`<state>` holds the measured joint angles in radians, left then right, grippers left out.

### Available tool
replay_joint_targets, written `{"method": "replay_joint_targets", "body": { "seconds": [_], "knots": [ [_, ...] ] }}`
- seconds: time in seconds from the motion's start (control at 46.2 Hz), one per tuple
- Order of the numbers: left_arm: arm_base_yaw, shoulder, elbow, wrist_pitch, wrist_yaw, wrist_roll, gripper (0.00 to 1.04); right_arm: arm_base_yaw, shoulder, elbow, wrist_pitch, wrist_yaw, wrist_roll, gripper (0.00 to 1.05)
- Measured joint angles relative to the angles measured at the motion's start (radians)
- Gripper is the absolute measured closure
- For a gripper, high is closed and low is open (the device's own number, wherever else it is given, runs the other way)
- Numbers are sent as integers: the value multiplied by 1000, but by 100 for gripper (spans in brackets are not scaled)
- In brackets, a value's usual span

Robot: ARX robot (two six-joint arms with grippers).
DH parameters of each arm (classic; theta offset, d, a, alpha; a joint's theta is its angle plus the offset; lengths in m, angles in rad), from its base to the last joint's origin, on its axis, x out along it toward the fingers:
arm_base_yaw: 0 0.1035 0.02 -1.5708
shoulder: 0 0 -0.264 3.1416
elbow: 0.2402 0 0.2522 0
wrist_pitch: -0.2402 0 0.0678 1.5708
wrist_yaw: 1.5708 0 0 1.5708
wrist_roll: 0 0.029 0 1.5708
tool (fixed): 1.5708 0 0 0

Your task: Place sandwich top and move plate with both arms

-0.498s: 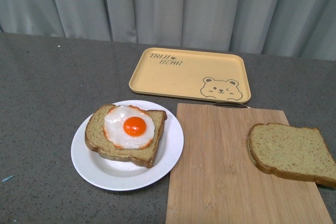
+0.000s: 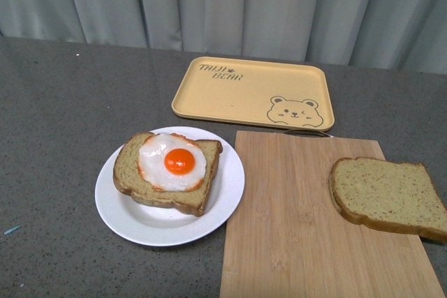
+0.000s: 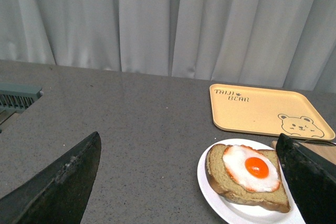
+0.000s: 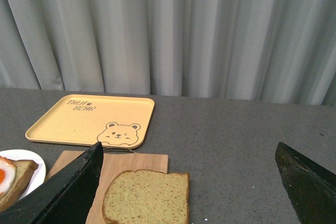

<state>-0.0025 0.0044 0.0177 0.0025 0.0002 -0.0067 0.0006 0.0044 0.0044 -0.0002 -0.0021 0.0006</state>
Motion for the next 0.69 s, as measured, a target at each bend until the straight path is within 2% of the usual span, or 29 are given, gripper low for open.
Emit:
{"method": "replay_joint_targets", "body": {
  "seconds": [0.692],
  "knots": [
    [0, 0, 0, 0, 0, 0, 7, 0, 0, 0, 0, 0, 0, 9]
  ]
}}
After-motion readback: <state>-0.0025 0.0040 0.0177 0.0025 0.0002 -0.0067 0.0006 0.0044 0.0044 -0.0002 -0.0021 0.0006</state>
